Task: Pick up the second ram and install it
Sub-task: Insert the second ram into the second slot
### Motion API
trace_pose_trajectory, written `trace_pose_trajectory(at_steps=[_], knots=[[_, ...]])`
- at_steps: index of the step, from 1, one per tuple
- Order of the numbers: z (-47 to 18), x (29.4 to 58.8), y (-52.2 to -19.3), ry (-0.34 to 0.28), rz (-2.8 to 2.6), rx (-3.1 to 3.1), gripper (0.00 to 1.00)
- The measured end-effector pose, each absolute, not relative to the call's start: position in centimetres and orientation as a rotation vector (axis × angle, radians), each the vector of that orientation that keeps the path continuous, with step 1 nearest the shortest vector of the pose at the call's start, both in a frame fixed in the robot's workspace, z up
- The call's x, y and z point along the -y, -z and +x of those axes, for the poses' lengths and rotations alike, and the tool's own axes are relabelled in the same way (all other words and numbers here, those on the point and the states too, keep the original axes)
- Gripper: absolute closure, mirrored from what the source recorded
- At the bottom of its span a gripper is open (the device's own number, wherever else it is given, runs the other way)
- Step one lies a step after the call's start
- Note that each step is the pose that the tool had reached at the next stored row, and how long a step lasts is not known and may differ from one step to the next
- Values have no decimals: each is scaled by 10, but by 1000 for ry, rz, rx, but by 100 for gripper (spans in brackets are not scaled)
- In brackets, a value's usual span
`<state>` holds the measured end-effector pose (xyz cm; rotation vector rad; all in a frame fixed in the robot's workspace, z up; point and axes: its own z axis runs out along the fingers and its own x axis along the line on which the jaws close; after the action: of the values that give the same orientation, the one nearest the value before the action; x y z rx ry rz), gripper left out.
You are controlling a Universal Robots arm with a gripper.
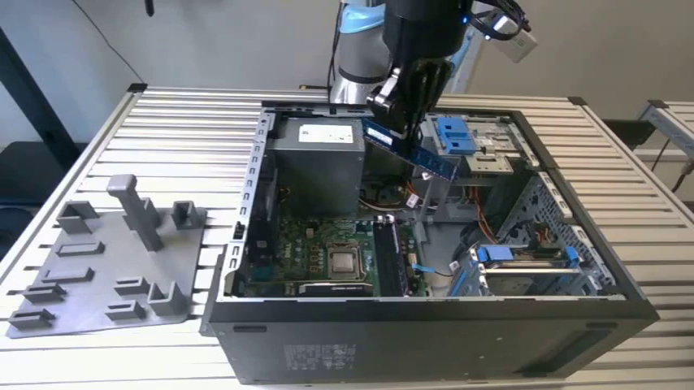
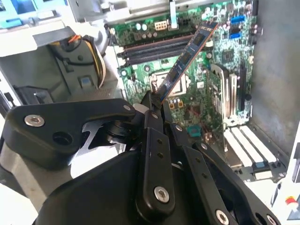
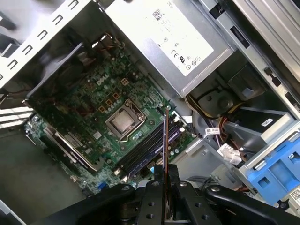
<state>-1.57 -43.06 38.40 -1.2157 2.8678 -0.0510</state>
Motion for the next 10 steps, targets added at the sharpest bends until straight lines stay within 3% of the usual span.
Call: trace_pose_trajectory(at_steps=[10], knots=[[-16, 431, -383, 56, -999, -2949, 86]])
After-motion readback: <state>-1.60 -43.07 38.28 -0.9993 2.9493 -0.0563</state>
